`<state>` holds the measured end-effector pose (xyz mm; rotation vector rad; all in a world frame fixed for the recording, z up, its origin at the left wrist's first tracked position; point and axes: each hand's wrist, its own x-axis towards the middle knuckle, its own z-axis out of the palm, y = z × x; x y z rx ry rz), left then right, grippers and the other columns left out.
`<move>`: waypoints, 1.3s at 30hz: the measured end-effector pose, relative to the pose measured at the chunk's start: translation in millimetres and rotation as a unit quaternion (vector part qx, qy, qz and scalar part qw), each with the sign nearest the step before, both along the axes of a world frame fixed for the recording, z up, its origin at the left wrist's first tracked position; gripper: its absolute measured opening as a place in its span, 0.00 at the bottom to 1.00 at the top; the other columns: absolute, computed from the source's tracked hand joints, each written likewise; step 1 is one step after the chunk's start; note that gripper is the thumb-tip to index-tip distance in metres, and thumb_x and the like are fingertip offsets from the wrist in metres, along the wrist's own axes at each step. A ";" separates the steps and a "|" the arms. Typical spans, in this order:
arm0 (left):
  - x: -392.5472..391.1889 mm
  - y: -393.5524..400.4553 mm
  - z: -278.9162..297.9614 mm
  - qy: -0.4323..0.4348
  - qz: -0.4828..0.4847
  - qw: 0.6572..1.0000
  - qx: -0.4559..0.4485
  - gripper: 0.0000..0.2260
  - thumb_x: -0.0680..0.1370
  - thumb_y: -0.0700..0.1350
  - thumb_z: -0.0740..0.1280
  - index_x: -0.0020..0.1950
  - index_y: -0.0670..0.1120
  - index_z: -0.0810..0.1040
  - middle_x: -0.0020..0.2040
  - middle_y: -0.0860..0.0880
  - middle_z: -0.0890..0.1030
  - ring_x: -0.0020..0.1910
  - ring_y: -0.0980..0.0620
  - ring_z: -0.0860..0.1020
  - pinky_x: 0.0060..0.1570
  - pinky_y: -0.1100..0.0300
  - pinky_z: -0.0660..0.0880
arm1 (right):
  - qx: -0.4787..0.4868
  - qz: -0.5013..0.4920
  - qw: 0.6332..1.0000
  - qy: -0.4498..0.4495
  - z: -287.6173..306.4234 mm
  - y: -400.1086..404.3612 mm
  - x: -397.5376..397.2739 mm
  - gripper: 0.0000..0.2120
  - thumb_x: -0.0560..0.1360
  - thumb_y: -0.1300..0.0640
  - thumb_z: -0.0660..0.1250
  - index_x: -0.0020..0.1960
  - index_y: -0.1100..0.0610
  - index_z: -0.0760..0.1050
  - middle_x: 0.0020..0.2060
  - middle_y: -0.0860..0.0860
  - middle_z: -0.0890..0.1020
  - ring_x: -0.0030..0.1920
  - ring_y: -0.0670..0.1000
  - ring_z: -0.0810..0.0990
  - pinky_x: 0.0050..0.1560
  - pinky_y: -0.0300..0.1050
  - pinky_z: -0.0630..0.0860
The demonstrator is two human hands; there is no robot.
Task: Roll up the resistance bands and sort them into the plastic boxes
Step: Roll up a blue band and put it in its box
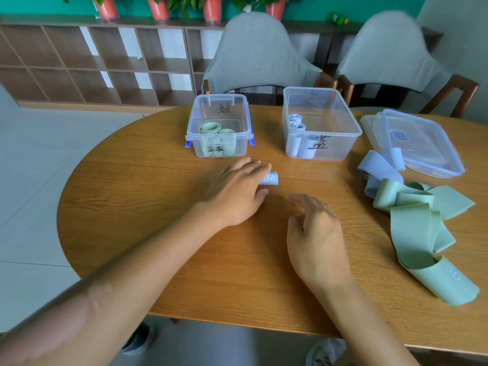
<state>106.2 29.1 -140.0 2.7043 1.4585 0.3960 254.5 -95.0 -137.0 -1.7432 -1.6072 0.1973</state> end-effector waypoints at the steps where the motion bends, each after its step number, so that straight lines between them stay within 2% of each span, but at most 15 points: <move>1: -0.2 4.5 0.9 0.001 -0.003 1.000 -0.007 0.27 0.83 0.56 0.60 0.81 0.53 0.59 0.79 0.52 0.64 0.78 0.50 0.56 0.75 0.51 0.60 | -0.002 -0.002 1.000 -0.002 -0.4 0.4 0.0 0.21 0.74 0.69 0.60 0.65 0.59 0.77 0.58 0.54 0.82 0.61 0.55 0.76 0.61 0.39 0.68; 4: -1.3 16.5 6.9 -0.001 -0.013 1.000 -0.017 0.27 0.82 0.57 0.63 0.79 0.52 0.64 0.67 0.53 0.68 0.67 0.50 0.63 0.66 0.51 0.67 | -0.006 -0.003 1.000 -0.004 -1.1 0.8 -0.2 0.21 0.75 0.68 0.60 0.66 0.59 0.76 0.59 0.54 0.81 0.62 0.55 0.74 0.63 0.41 0.68; 6: -0.8 25.0 11.5 0.002 -0.021 0.999 -0.024 0.26 0.80 0.57 0.65 0.77 0.51 0.68 0.58 0.52 0.65 0.60 0.50 0.63 0.63 0.49 0.69 | -0.009 -0.002 1.000 -0.003 -0.9 0.7 -0.5 0.21 0.75 0.67 0.60 0.67 0.59 0.76 0.59 0.54 0.81 0.63 0.54 0.73 0.63 0.40 0.68; 9: 0.9 38.3 15.8 0.028 -0.023 0.998 -0.060 0.26 0.80 0.58 0.65 0.76 0.51 0.68 0.53 0.52 0.61 0.57 0.51 0.62 0.62 0.48 0.69 | -0.014 -0.001 1.000 -0.004 -1.0 1.2 -0.2 0.21 0.75 0.67 0.60 0.67 0.59 0.76 0.59 0.54 0.81 0.63 0.54 0.73 0.62 0.39 0.67; 14: 0.4 50.3 21.7 0.058 -0.046 0.994 -0.081 0.22 0.81 0.58 0.64 0.70 0.48 0.73 0.53 0.51 0.64 0.56 0.50 0.64 0.61 0.48 0.70 | -0.013 0.002 1.000 -0.005 -0.4 2.2 -0.2 0.20 0.75 0.67 0.61 0.66 0.60 0.77 0.58 0.54 0.81 0.61 0.55 0.74 0.64 0.43 0.69; 17: -1.3 50.3 22.5 0.083 -0.074 0.993 -0.041 0.23 0.81 0.58 0.63 0.72 0.48 0.73 0.54 0.52 0.65 0.57 0.51 0.64 0.63 0.50 0.66 | -0.012 0.002 1.000 -0.007 -0.7 2.4 0.5 0.20 0.75 0.67 0.61 0.66 0.60 0.77 0.58 0.54 0.81 0.61 0.55 0.74 0.64 0.44 0.70; 19: -2.8 48.2 18.7 0.051 -0.082 0.995 -0.014 0.25 0.81 0.56 0.65 0.75 0.47 0.71 0.55 0.51 0.68 0.58 0.49 0.67 0.62 0.50 0.67 | -0.013 0.002 1.000 -0.009 -0.8 3.0 0.7 0.20 0.75 0.67 0.61 0.66 0.59 0.77 0.58 0.54 0.82 0.61 0.55 0.74 0.64 0.43 0.69; 21: -2.8 45.7 14.3 0.004 -0.076 0.997 0.007 0.22 0.79 0.53 0.69 0.69 0.44 0.74 0.56 0.48 0.72 0.57 0.47 0.71 0.59 0.50 0.71 | -0.014 0.001 1.000 -0.008 -0.6 3.2 0.6 0.20 0.75 0.67 0.61 0.66 0.59 0.77 0.58 0.53 0.81 0.61 0.54 0.74 0.63 0.40 0.67; 23: -1.4 43.0 12.0 -0.038 -0.068 0.997 0.028 0.16 0.78 0.51 0.71 0.58 0.43 0.73 0.53 0.47 0.75 0.51 0.46 0.74 0.50 0.51 0.72 | -0.015 0.001 1.000 -0.008 -0.5 3.0 1.0 0.20 0.76 0.66 0.61 0.66 0.59 0.77 0.59 0.53 0.81 0.62 0.54 0.73 0.63 0.38 0.66; 26: 0.1 38.2 7.1 -0.077 -0.060 0.994 0.043 0.12 0.78 0.47 0.71 0.50 0.43 0.70 0.48 0.48 0.75 0.45 0.47 0.73 0.43 0.52 0.70 | -0.019 0.004 1.000 -0.007 -0.3 2.6 2.7 0.20 0.76 0.66 0.60 0.67 0.58 0.76 0.59 0.52 0.81 0.62 0.53 0.73 0.63 0.37 0.65; 34: -2.8 36.3 -1.7 -0.170 -0.063 0.983 0.009 0.05 0.80 0.41 0.67 0.54 0.42 0.74 0.51 0.48 0.77 0.49 0.48 0.75 0.48 0.56 0.69 | -0.020 0.016 1.000 -0.004 1.5 1.7 10.0 0.19 0.77 0.65 0.60 0.66 0.57 0.76 0.58 0.52 0.82 0.61 0.53 0.75 0.61 0.36 0.65; 39: -6.0 11.7 -0.2 -0.197 -0.098 0.975 0.016 0.06 0.83 0.40 0.63 0.59 0.40 0.73 0.54 0.48 0.77 0.50 0.53 0.73 0.50 0.60 0.68 | -0.013 0.010 1.000 0.006 4.5 -0.2 18.3 0.17 0.78 0.65 0.61 0.64 0.57 0.77 0.54 0.52 0.83 0.58 0.54 0.76 0.58 0.40 0.69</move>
